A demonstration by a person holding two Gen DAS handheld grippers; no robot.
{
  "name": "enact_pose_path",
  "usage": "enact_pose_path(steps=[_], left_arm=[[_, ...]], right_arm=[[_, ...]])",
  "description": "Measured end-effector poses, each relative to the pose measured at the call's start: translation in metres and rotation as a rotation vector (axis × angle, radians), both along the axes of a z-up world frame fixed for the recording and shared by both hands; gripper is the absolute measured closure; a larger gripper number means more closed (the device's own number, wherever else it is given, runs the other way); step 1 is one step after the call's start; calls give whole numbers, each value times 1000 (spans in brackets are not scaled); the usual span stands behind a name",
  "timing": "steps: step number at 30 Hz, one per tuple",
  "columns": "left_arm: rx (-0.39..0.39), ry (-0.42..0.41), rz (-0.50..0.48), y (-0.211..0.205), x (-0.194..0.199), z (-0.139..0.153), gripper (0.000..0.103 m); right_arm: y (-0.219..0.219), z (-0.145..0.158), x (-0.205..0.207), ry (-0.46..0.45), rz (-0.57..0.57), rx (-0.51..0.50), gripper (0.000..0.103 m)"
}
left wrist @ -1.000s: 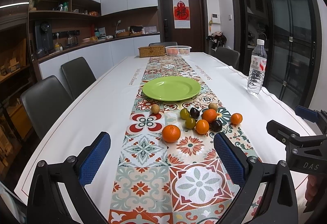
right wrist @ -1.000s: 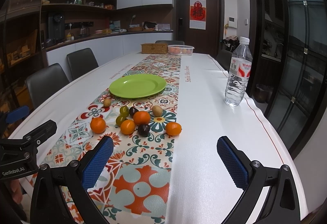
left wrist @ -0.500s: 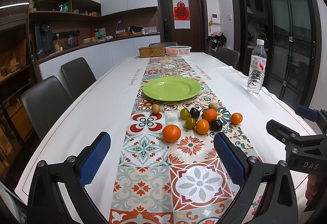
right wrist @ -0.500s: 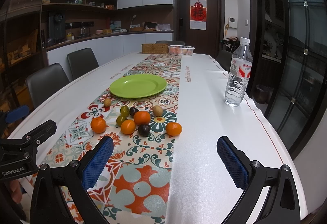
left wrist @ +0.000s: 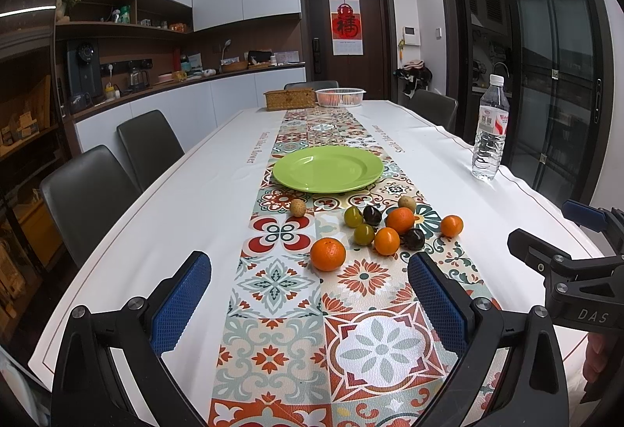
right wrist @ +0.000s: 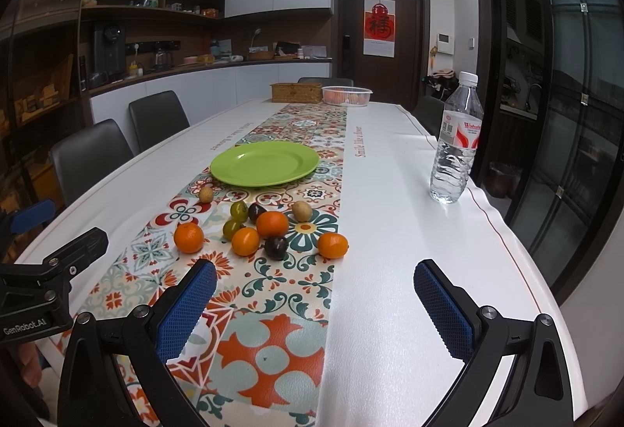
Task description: Organize fruits
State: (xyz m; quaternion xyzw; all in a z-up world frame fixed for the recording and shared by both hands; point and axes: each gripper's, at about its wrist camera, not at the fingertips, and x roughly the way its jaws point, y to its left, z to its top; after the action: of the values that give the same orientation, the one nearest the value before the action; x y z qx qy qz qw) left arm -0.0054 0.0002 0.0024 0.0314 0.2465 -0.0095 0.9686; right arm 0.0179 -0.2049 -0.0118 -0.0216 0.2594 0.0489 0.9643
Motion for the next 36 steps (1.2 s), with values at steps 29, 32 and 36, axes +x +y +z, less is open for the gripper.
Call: enact_pose_path(steps=[29,32,36], left_arm=[[8,39,-15,9,18,-12,5],[10,54,-26,9,27,-16,7],[17,82,-36,7,42,-24,13]], right_arm=[[19,-11,20,14,49,-66,1],[24,-13,29,16,62,-82,1],[30,-17,41,25,76,-100,2]])
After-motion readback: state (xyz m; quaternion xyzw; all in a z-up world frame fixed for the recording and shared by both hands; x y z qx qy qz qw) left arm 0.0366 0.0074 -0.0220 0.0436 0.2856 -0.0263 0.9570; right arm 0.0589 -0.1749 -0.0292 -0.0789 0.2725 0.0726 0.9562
